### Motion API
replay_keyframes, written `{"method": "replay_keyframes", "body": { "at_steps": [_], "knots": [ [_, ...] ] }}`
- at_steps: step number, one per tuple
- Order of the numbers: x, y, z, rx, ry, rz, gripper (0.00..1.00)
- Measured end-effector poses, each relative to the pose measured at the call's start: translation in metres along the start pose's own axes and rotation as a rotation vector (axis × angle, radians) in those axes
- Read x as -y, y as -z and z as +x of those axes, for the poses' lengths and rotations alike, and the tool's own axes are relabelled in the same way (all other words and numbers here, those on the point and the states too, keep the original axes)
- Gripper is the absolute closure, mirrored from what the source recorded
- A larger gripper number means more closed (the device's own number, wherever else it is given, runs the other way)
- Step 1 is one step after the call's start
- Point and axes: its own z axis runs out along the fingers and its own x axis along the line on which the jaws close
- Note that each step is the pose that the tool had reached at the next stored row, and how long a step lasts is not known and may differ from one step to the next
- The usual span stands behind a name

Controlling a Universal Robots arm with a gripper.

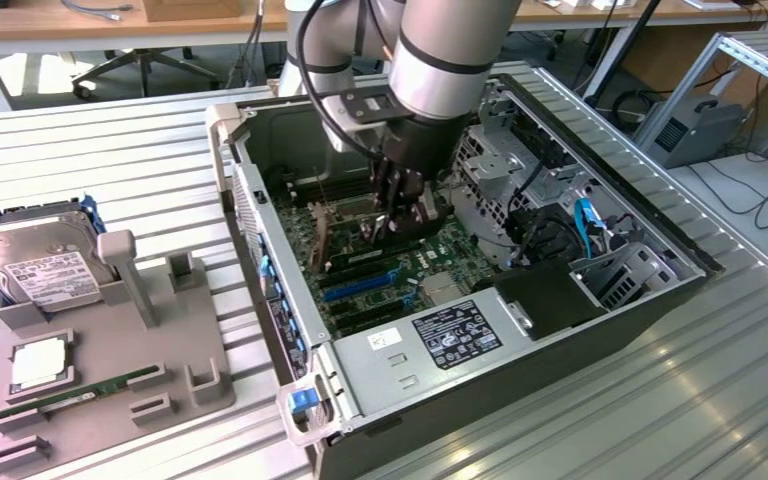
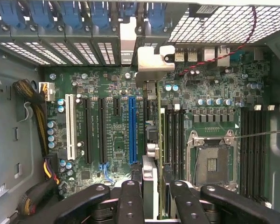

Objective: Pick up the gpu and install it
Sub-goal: 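Insert the gpu into the slot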

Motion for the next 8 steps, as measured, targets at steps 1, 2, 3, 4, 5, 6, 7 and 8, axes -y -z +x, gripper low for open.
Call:
{"method": "replay_keyframes", "body": {
  "at_steps": [1,2,3,4,5,6,7,8],
  "knots": [
    [0.0,-0.0005,0.0,0.0,0.0,0.0,0.73],
    [0.0,-0.0009,0.0001,0.0,0.0,0.0,0.73],
    [0.0,-0.0014,0.0001,0.0,0.0,0.0,0.73],
    [0.0,-0.0018,0.0001,0.0,0.0,0.0,0.73],
    [0.0,-0.0023,0.0002,0.0,0.0,0.0,0.73],
    [0.0,-0.003,0.0002,0.0,0.0,0.0,0.73],
    [0.0,-0.0034,0.0002,0.0,0.0,0.0,0.73],
    [0.0,-0.0039,0.0003,0.0,0.0,0.0,0.73]
  ]
}}
